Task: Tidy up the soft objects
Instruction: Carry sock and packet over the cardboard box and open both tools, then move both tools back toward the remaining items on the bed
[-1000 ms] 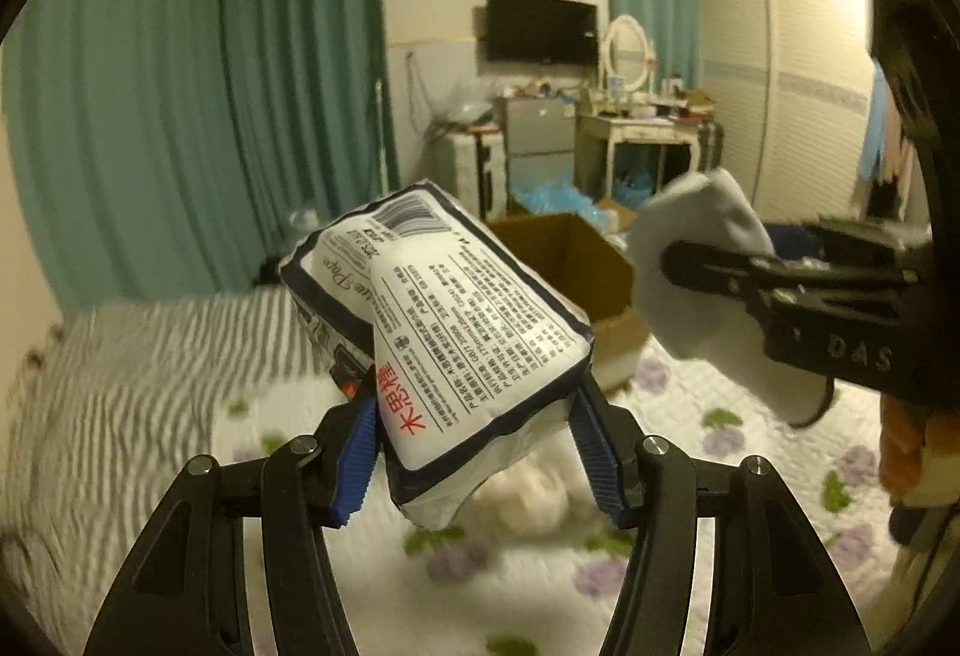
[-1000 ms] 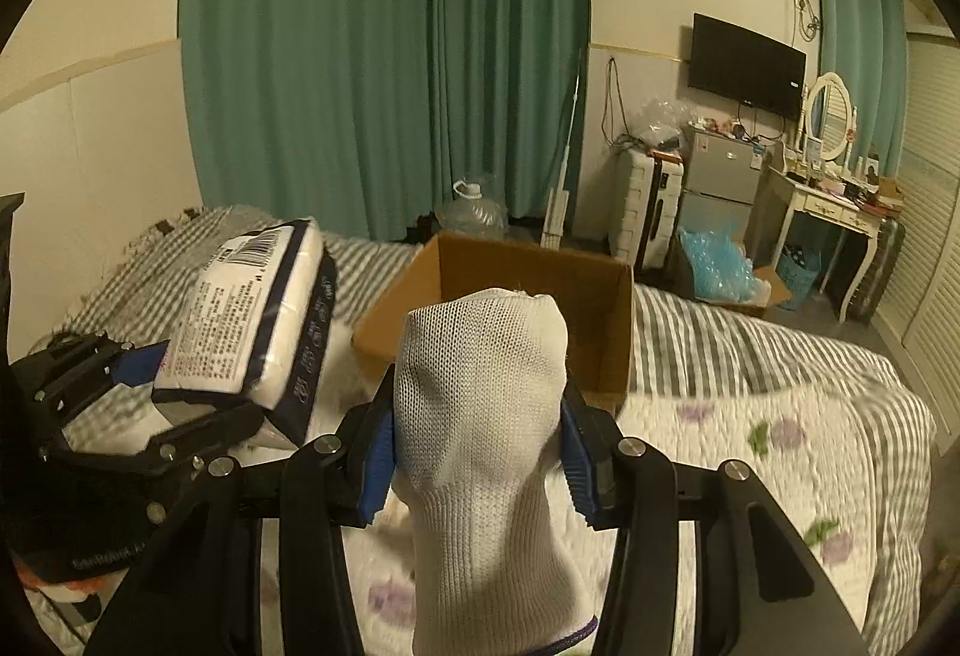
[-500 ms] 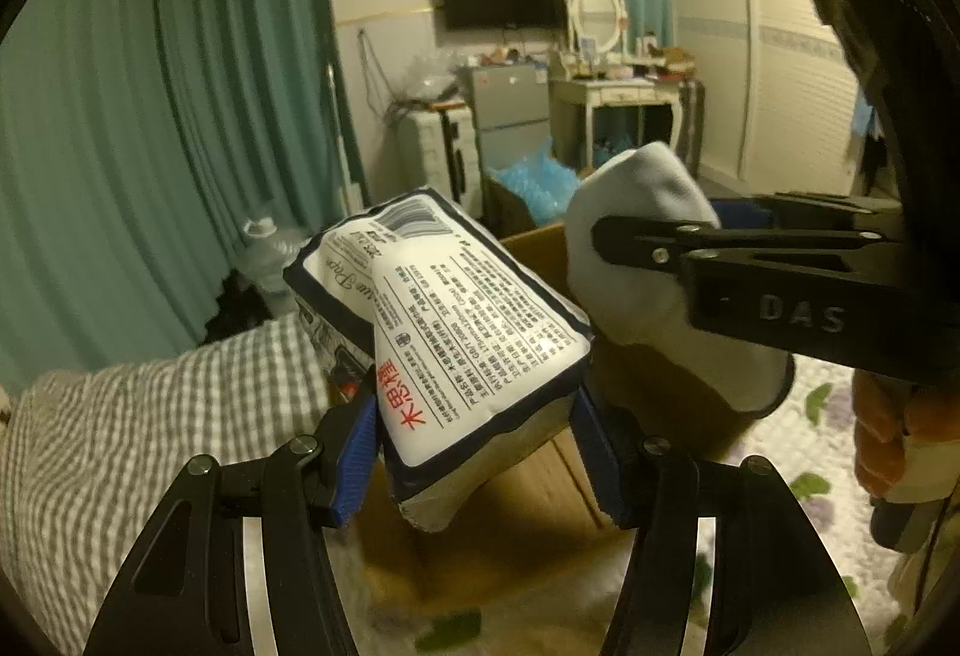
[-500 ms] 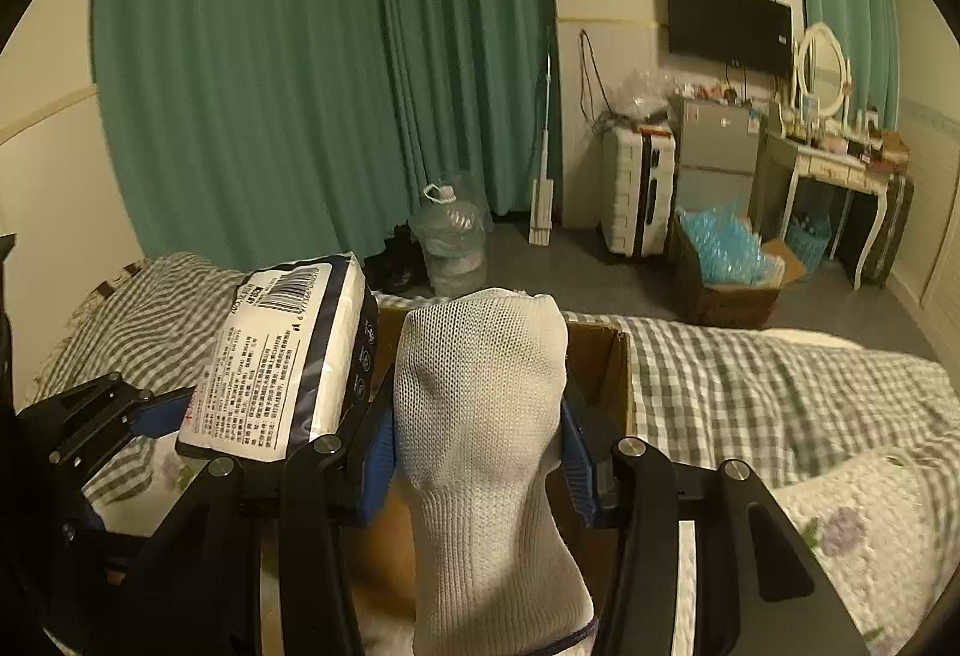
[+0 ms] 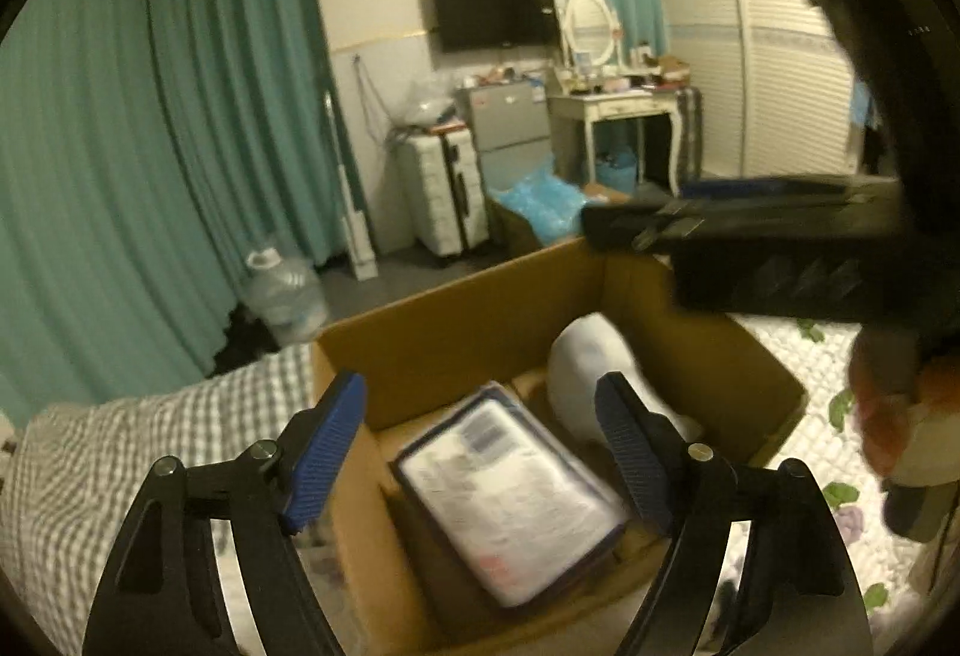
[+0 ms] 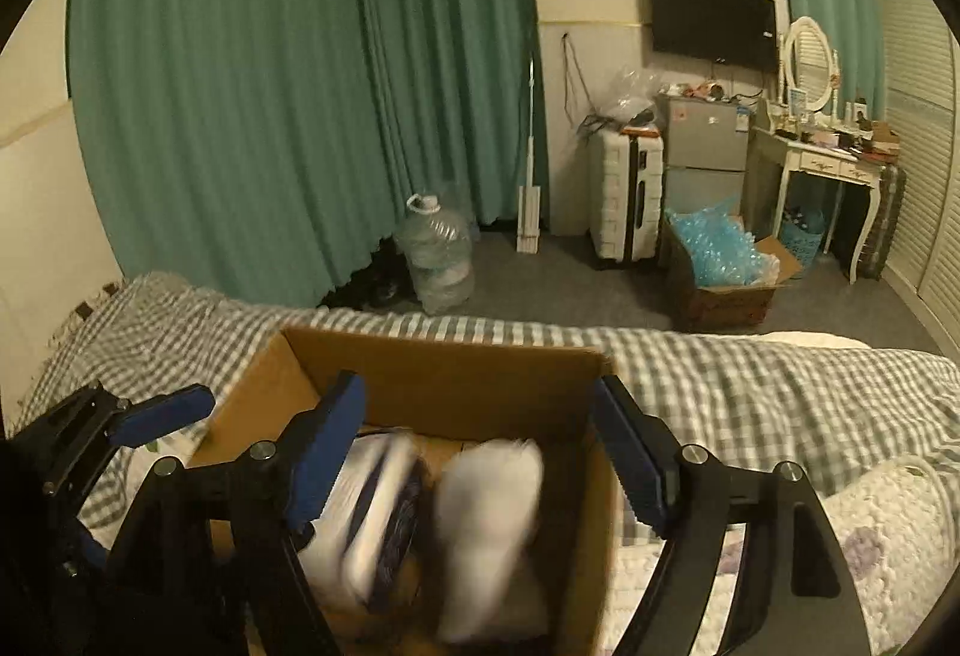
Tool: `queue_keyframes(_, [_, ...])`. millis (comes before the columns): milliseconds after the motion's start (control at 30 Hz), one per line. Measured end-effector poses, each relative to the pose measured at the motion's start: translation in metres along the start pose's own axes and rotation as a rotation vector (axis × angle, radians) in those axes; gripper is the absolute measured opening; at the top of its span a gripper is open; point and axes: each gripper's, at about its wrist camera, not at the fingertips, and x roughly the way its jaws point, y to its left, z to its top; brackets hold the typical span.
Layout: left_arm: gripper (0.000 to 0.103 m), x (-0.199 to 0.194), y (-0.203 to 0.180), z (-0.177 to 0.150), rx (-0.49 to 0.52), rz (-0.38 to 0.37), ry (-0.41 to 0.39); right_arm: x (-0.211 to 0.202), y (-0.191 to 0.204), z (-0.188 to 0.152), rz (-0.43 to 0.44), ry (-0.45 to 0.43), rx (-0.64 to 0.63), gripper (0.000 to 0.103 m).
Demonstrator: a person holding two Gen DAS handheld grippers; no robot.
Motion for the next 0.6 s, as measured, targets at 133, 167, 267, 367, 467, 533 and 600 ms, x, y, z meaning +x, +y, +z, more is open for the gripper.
queue_keyframes(133, [0.08,-0.029,0.009,0.005,-0.05,0.014,0.017,-0.044,-0.004,0.014,-0.019,-0.033,0.018,0.085])
queue_keyframes(167, [0.08,-0.036,0.012,0.005,-0.059,0.017,0.016,-0.061,-0.003,0.018,-0.024,-0.042,0.017,0.086])
queue_keyframes(267, [0.08,-0.069,0.019,0.015,-0.067,0.034,-0.001,-0.105,0.003,0.026,-0.05,-0.069,0.005,0.094])
queue_keyframes(367, [0.08,-0.107,0.023,0.023,-0.076,0.062,-0.038,-0.152,0.011,0.028,-0.067,-0.085,-0.016,0.096])
queue_keyframes(467, [0.08,-0.138,0.025,0.025,-0.091,0.057,-0.051,-0.185,0.02,0.019,-0.09,-0.077,-0.054,0.097])
queue_keyframes(533, [0.08,-0.159,0.024,0.02,-0.087,0.061,-0.061,-0.2,0.024,0.011,-0.098,-0.068,-0.078,0.097])
queue_keyframes(600, [0.08,-0.171,0.021,0.013,-0.078,0.064,-0.067,-0.214,0.028,-0.004,-0.102,-0.058,-0.094,0.097])
